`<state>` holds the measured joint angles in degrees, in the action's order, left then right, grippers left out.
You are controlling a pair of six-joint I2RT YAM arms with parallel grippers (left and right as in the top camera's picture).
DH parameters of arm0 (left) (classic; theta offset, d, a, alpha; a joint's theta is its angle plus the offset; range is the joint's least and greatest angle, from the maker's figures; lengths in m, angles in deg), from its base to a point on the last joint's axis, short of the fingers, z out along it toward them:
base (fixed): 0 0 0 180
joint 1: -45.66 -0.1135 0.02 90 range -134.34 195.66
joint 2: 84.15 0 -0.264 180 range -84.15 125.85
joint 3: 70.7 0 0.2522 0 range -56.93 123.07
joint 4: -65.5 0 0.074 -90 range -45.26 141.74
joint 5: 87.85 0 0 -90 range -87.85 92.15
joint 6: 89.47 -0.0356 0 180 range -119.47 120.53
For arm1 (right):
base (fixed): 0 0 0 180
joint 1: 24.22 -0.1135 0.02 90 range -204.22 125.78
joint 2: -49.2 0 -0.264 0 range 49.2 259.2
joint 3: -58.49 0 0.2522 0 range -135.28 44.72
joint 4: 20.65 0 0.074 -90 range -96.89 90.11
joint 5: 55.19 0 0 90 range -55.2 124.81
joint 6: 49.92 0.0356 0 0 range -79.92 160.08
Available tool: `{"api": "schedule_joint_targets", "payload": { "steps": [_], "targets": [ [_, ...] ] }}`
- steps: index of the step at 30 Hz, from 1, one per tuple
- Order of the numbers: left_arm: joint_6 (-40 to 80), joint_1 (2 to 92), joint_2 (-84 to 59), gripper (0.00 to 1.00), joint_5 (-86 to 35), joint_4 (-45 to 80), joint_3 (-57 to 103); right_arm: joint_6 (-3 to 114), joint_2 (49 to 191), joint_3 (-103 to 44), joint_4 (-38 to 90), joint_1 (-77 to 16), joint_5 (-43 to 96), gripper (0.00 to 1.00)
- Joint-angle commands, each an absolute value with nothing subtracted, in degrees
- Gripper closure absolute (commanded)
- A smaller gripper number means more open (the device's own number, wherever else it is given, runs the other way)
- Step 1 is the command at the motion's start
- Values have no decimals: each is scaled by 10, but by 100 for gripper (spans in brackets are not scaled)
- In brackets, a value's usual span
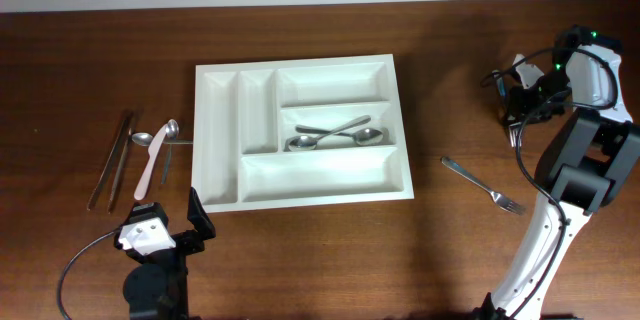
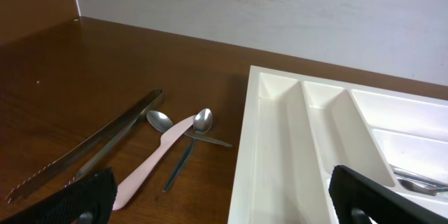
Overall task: Pack container
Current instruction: 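Lower the right gripper and grasp the upper silver fork, then carry the fork left and release it in the tray's top compartment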
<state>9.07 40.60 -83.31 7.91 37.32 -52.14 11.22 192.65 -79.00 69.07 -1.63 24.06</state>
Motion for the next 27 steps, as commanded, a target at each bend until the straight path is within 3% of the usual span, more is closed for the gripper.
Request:
{"api": "schedule_joint_targets", "payload": {
  "steps": [1, 16, 27],
  "targets": [
    [79, 403, -838, 1, 73, 374, -524, 116, 1939, -787, 687, -17, 203, 96],
    [79, 403, -838, 1, 73, 374, -524, 115, 1938, -958, 716, -58, 166, 96],
    [79, 403, -838, 1, 73, 374, -524, 57, 1938, -1083, 736, -186, 172, 96]
  ]
}}
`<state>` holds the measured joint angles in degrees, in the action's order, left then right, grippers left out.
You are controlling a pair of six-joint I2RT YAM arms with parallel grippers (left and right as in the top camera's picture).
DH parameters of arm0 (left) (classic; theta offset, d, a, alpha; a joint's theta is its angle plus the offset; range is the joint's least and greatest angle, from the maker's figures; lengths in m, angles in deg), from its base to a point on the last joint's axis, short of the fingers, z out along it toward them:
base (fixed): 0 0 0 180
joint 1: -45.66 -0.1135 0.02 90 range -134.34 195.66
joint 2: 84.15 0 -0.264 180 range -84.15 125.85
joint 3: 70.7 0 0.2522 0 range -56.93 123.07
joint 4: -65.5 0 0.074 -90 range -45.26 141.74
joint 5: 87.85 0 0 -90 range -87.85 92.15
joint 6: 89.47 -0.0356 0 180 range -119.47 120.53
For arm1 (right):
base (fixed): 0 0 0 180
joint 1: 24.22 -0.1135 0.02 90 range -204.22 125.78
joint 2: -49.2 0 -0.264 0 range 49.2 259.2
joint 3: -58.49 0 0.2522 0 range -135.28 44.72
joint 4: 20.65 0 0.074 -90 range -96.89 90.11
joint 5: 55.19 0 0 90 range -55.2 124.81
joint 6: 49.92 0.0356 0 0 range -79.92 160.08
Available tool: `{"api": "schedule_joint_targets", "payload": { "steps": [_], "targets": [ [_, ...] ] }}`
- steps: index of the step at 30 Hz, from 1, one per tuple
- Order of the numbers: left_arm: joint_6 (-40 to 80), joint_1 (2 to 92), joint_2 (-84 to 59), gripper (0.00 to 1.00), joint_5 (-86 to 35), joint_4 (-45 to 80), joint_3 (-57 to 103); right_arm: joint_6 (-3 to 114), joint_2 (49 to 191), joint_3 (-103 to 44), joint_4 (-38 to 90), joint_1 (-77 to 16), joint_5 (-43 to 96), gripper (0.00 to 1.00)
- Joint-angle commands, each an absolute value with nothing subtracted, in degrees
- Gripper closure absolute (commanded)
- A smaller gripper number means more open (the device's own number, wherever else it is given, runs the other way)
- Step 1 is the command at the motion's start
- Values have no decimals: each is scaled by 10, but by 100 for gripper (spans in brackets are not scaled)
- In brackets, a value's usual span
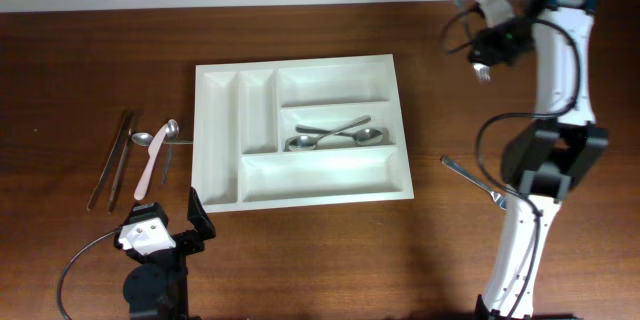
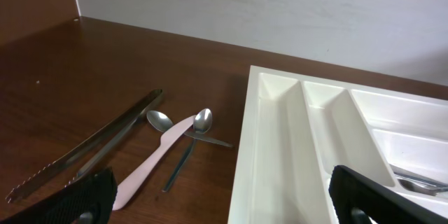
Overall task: Pack container
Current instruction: 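Carry the fork left and release it in the tray's top compartment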
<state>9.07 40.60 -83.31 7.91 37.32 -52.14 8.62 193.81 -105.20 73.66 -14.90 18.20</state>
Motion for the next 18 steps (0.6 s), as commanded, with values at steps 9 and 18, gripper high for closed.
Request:
{"api": "schedule_joint_targets", "payload": {
  "steps": [9, 18],
  "targets": [
    [79, 403, -838, 1, 73, 374, -524, -76, 1938, -1101, 736, -318, 175, 96],
    [79, 403, -838, 1, 73, 374, -524, -220, 1939, -1093, 728, -405, 174, 96]
  ]
}}
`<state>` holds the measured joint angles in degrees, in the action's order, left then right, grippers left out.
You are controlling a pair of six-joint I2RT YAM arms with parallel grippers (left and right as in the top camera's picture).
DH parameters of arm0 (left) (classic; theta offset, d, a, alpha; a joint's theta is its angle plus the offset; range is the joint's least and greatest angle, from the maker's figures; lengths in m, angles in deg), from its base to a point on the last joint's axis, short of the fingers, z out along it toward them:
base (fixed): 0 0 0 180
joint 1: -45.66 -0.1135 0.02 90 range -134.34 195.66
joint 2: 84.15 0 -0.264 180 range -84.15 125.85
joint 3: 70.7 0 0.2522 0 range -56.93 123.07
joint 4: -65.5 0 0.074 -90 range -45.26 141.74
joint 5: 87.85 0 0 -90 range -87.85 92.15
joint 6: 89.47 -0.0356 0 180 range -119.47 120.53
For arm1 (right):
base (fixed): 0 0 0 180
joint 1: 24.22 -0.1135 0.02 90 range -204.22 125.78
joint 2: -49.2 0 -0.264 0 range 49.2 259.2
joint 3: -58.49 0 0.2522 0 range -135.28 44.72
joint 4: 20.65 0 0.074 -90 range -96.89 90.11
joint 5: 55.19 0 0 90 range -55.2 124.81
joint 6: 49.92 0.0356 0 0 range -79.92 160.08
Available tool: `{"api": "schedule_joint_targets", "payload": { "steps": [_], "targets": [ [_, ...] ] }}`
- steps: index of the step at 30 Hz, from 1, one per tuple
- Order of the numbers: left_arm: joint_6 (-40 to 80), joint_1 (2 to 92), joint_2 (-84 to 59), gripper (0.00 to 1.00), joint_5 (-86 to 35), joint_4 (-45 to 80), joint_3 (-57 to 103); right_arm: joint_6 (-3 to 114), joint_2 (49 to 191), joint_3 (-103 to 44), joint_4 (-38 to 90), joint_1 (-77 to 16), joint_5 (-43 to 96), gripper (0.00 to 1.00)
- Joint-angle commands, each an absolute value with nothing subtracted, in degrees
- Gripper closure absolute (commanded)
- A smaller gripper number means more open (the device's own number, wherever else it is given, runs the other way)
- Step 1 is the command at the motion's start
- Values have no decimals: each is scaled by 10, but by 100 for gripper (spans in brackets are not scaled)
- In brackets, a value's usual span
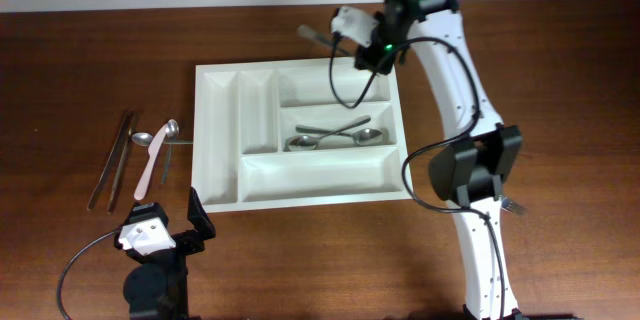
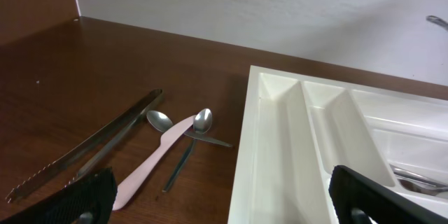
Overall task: Pack container
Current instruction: 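Carry the fork left and release it in the tray's top compartment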
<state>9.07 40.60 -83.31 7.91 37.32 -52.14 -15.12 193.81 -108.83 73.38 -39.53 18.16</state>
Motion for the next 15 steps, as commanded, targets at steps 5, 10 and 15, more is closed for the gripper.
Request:
{"api": "schedule_joint_targets", "payload": {
  "steps": [5, 10, 15],
  "targets": [
    [79, 403, -838, 1, 73, 373, -524, -234, 1940, -1055, 684, -416, 175, 96],
    [79, 403, -838, 1, 73, 374, -524, -239, 1940, -1010, 643, -412, 190, 96],
    [79, 403, -838, 1, 73, 373, -524, -244, 1940, -972, 630, -407, 189, 96]
  ]
}}
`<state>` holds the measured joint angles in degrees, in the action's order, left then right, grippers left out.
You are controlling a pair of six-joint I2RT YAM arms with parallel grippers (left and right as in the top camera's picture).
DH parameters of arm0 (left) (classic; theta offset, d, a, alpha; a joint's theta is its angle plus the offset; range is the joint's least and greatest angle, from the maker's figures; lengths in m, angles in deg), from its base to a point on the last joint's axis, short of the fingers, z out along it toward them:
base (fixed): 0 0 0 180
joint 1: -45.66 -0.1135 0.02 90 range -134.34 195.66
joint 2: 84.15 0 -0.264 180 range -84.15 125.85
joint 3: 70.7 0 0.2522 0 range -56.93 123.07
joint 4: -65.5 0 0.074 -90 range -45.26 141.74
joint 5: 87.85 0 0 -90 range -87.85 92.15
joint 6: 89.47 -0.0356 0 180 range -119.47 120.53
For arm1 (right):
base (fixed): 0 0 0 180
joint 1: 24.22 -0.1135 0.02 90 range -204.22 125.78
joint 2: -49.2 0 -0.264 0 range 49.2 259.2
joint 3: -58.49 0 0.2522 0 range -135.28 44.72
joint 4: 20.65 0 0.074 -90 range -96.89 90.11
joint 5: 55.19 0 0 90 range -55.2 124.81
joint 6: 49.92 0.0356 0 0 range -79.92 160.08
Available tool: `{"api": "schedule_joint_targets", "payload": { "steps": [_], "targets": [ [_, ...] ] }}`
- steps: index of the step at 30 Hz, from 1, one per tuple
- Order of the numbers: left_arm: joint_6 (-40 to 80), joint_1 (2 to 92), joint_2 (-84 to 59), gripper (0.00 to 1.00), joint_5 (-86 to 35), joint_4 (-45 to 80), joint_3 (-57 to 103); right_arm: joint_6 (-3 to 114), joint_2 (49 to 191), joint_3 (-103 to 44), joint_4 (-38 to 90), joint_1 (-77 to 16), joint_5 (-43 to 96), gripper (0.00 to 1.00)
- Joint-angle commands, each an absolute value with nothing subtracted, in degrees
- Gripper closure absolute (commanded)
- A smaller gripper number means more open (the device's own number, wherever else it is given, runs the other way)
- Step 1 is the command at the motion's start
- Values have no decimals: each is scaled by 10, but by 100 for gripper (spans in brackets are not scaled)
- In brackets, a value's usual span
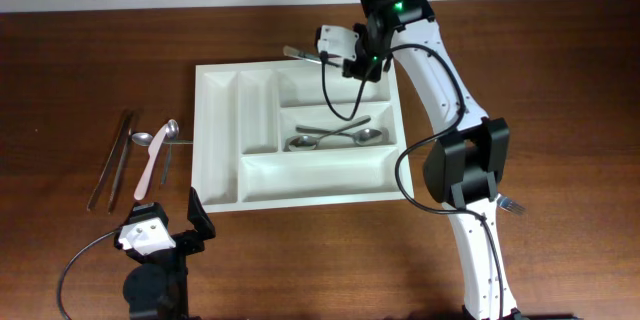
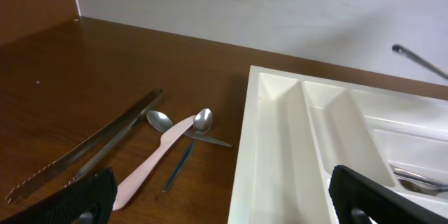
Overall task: Pack container
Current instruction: 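Carry the fork left and release it in the tray's top compartment, then move the right gripper back to the remaining fork on the right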
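Note:
The white cutlery tray (image 1: 220, 140) lies mid-table and holds two spoons (image 1: 335, 136) in its middle right compartment. My right gripper (image 1: 340, 56) hovers over the tray's far edge, shut on a metal fork (image 1: 300, 52). The fork's handle points left and its tines are hidden. That handle tip (image 2: 414, 56) also shows in the left wrist view above the tray (image 2: 280, 147). My left gripper (image 2: 224, 199) sits open and empty near the front edge, at the tray's near left corner.
Left of the tray lie metal tongs (image 1: 110, 160), a pink knife (image 1: 152, 165) and two small spoons (image 1: 160, 136). Another fork (image 1: 510, 203) lies on the table at the right, mostly hidden behind the right arm.
My right gripper has shifted a little left and towards the front with the fork, from just beyond the tray's far right corner to over its far edge. The left arm has not moved.
My right gripper was at the far right of the table, near a fork lying there. It then held a fork raised at the back right. Later it carried the fork to the tray's far right corner, and now holds it over the far edge. The left gripper stayed open throughout.

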<state>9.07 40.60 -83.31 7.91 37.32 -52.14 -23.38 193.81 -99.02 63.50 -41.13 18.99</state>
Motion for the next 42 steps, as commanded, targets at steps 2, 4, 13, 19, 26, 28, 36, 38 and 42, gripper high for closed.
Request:
{"api": "schedule_joint_targets", "payload": {
  "steps": [2, 4, 13, 19, 26, 28, 36, 38, 42],
  "targets": [
    [79, 403, -838, 1, 73, 374, -524, -244, 1940, -963, 626, -406, 189, 96],
    [79, 403, -838, 1, 73, 374, -524, -244, 1940, -962, 623, -406, 189, 81],
    [79, 403, -838, 1, 73, 373, -524, -204, 1940, -962, 588, -400, 189, 56],
    [79, 403, -838, 1, 73, 374, -524, -130, 1938, -981, 575, -388, 189, 41],
    [79, 403, -838, 1, 73, 373, -524, 50, 1924, -1076, 595, -335, 218, 32],
    [79, 403, -838, 1, 73, 374, -524, 103, 1920, -1101, 611, -312, 245, 33],
    [79, 403, -838, 1, 73, 374, -524, 188, 1914, -1144, 777, -203, 252, 33],
    [79, 403, -838, 1, 73, 374, -524, 188, 1914, -1139, 824, -177, 247, 30],
    [79, 403, -838, 1, 73, 374, -524, 221, 1914, -1138, 869, -132, 231, 30]
  ]
}}
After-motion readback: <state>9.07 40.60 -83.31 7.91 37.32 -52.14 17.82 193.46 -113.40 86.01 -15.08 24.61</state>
